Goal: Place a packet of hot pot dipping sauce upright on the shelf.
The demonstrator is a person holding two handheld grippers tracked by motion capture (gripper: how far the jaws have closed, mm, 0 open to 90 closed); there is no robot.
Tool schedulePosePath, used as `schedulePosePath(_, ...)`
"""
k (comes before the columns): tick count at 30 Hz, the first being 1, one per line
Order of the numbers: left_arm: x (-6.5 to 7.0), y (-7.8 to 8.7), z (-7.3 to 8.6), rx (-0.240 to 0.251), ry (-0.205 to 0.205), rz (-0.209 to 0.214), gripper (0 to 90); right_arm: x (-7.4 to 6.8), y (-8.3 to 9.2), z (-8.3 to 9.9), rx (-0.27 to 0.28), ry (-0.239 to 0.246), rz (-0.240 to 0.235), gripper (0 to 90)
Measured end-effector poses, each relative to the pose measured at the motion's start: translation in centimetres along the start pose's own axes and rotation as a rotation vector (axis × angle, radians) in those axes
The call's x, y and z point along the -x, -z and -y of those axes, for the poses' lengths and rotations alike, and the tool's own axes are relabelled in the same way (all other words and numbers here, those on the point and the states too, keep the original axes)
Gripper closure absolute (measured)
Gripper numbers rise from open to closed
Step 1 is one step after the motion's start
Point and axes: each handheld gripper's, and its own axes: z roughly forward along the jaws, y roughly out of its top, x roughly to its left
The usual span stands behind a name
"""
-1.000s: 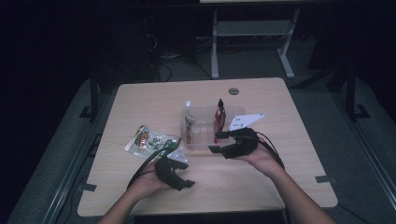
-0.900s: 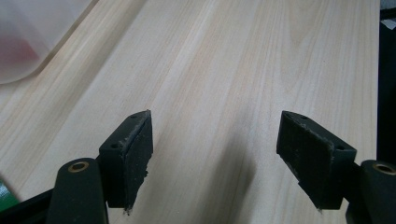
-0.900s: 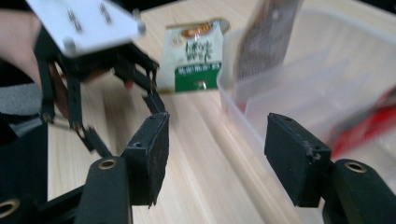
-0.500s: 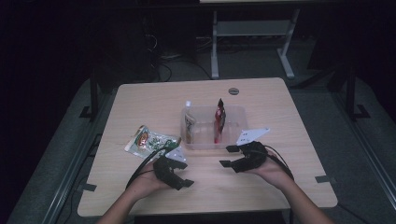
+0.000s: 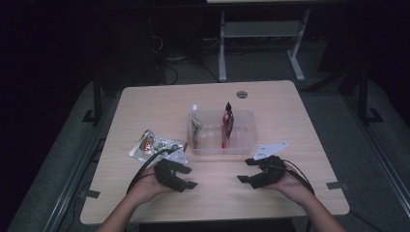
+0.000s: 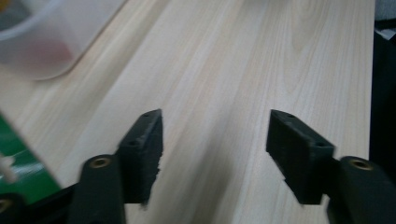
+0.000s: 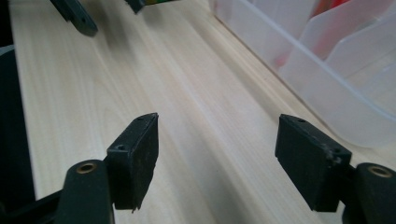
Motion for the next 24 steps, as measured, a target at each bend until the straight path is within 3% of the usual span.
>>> schedulePosePath(8, -1.3, 2.5, 0.4, 0.008, 0.033, -0.063, 65.8, 0.2, -0.4, 0.2, -0.004, 0.011, 0.012, 26.8)
schedulePosePath(15, -3.7, 5.3, 0.6, 0.010, 0.064, -0.176, 87.4, 0.1, -0.8, 0.2, 0.003, -0.005, 0.006, 26.0)
schedulePosePath(20, -6.0, 6.7, 1.0, 0.024, 0.126, -0.246, 89.6, 0.1, -0.7, 0.2, 0.010, -0.005, 0.010, 25.5)
schedulePosePath(24, -8.0, 7.4, 1.0, 0.024, 0.152, -0.316, 89.7, 0.2, -0.8, 0.3, 0.010, -0.012, 0.014, 25.5)
